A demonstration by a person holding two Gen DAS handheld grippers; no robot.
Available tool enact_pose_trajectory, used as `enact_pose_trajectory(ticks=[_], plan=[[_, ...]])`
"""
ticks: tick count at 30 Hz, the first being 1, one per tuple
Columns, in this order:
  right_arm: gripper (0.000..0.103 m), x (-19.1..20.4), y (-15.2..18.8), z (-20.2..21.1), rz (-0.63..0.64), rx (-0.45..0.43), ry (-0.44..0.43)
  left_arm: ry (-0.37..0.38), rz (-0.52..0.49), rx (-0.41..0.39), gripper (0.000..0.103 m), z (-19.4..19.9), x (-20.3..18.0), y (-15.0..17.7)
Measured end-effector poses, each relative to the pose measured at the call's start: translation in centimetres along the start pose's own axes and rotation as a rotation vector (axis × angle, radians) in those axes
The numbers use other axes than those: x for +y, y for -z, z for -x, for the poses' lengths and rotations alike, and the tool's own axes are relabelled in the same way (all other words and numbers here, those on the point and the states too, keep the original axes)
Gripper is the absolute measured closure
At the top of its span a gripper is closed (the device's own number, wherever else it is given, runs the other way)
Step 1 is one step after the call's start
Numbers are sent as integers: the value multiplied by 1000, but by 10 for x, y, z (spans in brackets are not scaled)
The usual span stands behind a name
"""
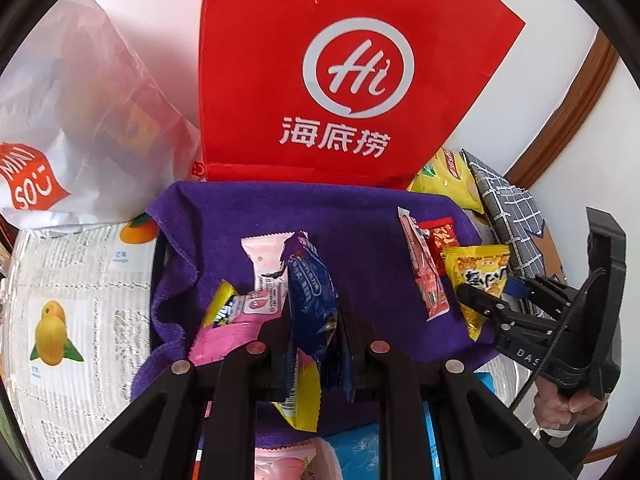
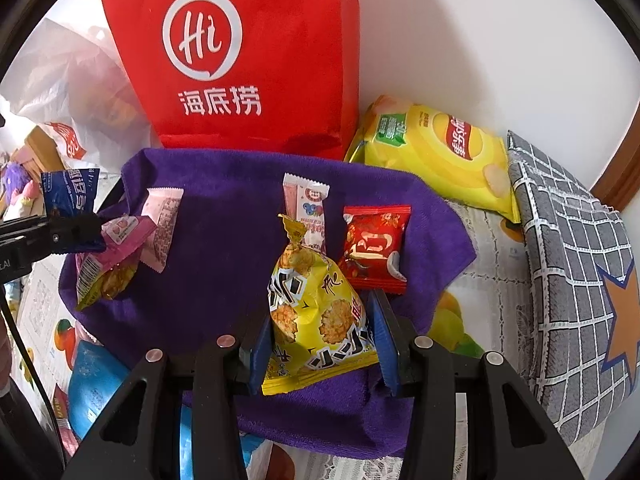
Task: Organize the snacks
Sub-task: 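Carry the blue snack and yellow bag over the purple towel with both grippers, then open both grippers to drop the yellow bag and blue snack onto the towel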
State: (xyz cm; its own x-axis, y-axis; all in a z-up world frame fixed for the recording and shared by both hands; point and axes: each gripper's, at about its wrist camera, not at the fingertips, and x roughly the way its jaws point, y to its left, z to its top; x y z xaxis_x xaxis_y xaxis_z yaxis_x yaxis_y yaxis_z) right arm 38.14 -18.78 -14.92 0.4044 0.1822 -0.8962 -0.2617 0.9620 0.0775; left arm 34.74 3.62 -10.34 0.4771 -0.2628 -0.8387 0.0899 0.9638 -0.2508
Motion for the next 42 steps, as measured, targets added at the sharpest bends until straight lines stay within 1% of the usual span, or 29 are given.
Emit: enact_pose_trajectory(ticks=[5,9,12,17,20,26,28,30,31,33,35,42], plan=[[57,2,1,-6,13,29,26,33,-7,28,86,-7,-5,2],[44,4,0,3,11,1,32,38,-25,62,86,-16,-10,5],[37,5,-1,13,17,-27,32,41,-34,83,86,-21,-13,6],[35,3,-4,27,2,-71,23,32,-36,95,86,-25,-16,6],[34,3,-5,30,-10,-78,8,35,-34,106,86,-27,-16,6],[34,6,-6,32,-8,-87,26,37,-40,112,85,-29,-16,5],[34,6,-6,35,-12,-102,27,35,-47,110,81,-28,-17,5],[34,6,-5,38,-16,-117,26,33,-63,102,71,-26,-19,5],[34,6,-6,40,-19,-123,24,28,-73,91,68,-24,-21,4],[34,5,-6,43,-32,-134,17,25,-83,76,58,-20,-22,4],[34,5,-7,45,-43,-143,13,29,-90,62,53,-16,-24,3],[36,6,-6,50,-51,-169,33,22,-81,43,50,-8,-21,0]])
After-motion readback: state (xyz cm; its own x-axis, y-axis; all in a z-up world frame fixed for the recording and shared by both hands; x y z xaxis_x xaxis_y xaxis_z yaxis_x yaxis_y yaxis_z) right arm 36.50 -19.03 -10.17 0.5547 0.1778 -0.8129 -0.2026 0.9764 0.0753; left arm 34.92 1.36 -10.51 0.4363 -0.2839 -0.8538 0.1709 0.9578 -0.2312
